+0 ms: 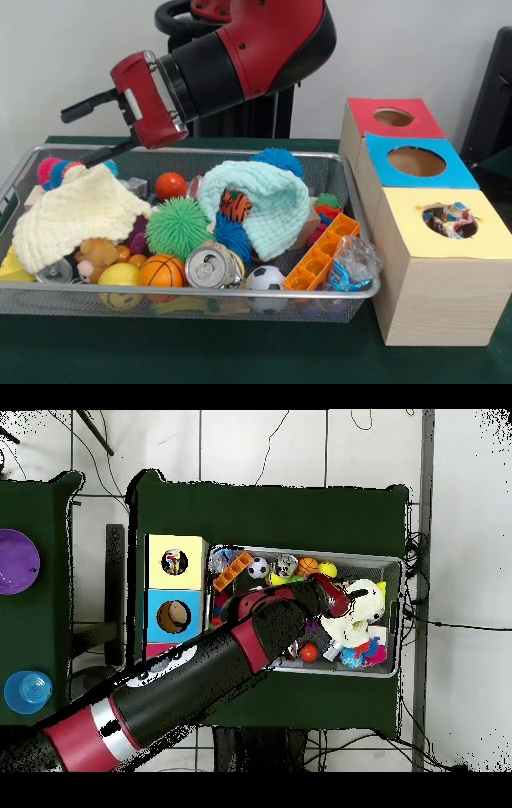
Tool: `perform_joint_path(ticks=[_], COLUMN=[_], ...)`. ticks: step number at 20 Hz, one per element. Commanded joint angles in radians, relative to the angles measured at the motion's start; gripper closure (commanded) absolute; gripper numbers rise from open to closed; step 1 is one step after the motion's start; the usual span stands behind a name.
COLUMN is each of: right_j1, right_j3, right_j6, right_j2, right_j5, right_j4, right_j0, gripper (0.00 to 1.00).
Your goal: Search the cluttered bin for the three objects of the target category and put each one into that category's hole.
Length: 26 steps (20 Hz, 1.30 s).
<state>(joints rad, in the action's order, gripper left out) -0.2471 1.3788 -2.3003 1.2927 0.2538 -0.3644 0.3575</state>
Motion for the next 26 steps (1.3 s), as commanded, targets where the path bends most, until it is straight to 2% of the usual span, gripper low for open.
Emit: perform_joint_path(ticks=[1, 6, 11, 15, 22, 26], right_j1=[-0.069, -0.065, -0.021, -0.019, -0.008, -0.022], right_j3=[-0.085, -0.105, -0.138, -0.158, -0.214, -0.246], right_j6=[-0.109, -0.075, 0.003, 0.006, 0.063, 0.043], right_j2=[-0.082, -0.127, -0.205, -0.246, -0.312, -0.351], right_j5=[0.197, 0.216, 0.251, 0.223, 0.250, 0.215], right_j4=[0.007, 0.023, 0.054, 0.067, 0.119, 0.132], right_j0=[-0.023, -0.044, -0.082, -0.104, -0.153, -0.181], gripper=[0.00, 0.00, 0.00, 0.00, 0.00, 0.00])
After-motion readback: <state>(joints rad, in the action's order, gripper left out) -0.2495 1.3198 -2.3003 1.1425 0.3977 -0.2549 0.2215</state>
